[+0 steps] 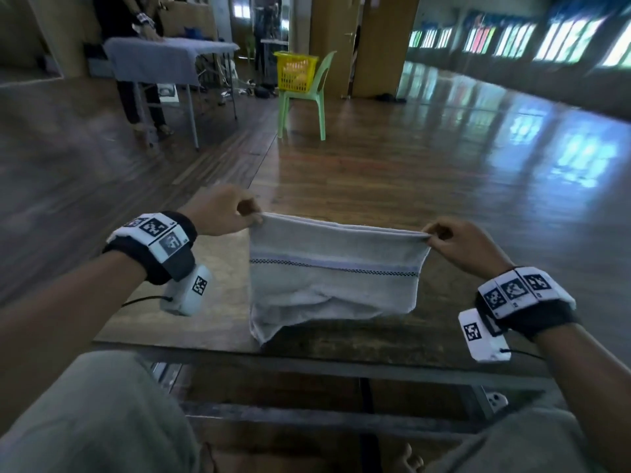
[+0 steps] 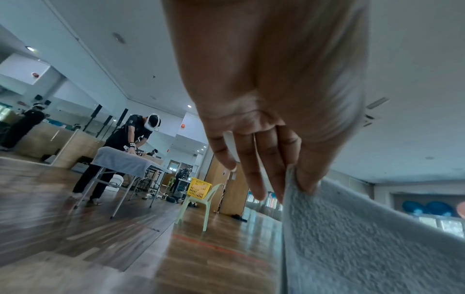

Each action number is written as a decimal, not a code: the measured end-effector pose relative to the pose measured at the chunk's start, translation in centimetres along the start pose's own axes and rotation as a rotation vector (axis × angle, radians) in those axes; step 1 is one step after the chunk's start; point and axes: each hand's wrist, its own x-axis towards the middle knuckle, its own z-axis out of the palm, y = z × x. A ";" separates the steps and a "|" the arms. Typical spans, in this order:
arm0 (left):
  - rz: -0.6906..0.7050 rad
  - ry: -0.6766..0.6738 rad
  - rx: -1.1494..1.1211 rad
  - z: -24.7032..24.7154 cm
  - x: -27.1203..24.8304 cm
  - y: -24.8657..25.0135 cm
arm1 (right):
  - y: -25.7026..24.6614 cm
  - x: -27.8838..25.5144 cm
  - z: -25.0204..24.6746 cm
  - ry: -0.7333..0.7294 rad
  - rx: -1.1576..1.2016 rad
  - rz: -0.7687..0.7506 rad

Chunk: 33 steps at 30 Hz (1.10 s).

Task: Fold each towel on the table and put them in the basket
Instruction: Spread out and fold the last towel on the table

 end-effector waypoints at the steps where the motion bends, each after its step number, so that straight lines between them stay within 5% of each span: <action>1: 0.000 0.021 -0.013 -0.9 -0.2 0.5 | -0.5 -0.2 -1.1 0.023 0.004 -0.011; 11: 0.005 0.145 -0.097 -7.9 -1.1 4.3 | -5.4 -1.3 -9.7 0.098 0.000 -0.123; 20: -0.064 -0.208 -0.234 -11.0 -2.6 4.6 | -6.7 -1.7 -12.2 -0.126 0.149 -0.002; 28: -0.086 -0.250 -0.268 -8.4 -1.0 3.3 | -5.2 0.8 -9.6 -0.210 0.119 0.062; 33: -0.081 -0.073 -0.081 -4.4 0.8 0.9 | -3.1 3.0 -5.4 -0.184 -0.052 0.084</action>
